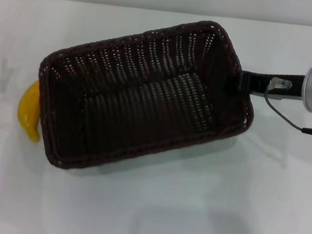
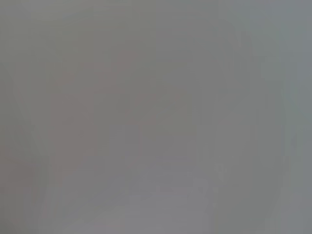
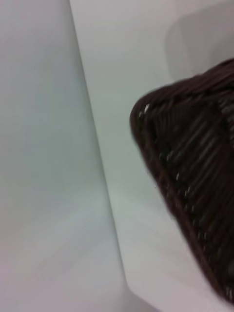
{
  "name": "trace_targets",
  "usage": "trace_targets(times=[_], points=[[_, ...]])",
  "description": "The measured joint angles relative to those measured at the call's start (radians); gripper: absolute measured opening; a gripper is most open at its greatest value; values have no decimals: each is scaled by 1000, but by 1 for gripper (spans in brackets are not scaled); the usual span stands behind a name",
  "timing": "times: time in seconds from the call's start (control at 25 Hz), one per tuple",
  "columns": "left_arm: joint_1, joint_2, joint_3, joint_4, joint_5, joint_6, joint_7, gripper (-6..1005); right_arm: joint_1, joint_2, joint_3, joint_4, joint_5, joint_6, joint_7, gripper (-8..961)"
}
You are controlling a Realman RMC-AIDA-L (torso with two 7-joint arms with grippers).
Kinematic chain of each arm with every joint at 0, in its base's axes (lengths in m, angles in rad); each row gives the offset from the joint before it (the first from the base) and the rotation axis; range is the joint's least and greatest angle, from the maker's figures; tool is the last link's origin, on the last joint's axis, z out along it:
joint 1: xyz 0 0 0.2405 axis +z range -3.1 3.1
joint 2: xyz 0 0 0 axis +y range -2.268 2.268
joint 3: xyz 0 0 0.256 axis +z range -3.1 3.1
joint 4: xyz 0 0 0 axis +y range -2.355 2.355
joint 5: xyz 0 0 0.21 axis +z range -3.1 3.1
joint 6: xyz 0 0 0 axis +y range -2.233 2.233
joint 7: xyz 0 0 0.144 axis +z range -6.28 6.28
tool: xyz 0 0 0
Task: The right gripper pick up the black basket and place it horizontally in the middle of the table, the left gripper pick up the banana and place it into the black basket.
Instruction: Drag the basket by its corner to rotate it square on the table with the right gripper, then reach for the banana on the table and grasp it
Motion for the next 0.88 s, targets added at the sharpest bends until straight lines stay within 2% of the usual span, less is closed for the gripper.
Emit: trace_targets(times=[0.12, 0.36, 0.6, 0.88], points=[[0, 2, -10, 0, 1, -4, 0, 875, 5, 0, 16, 24, 45, -5, -43, 206], [-1, 2, -13, -4, 2, -7, -1, 875, 23, -2, 57, 45, 76, 4, -99, 357], [-1, 2, -20, -12, 2, -8, -1, 875, 23, -3, 139, 57, 86, 16, -187, 354], [-6, -1, -21, -20, 7, -10, -1, 875, 33, -2, 216, 168, 142, -7, -372, 357]])
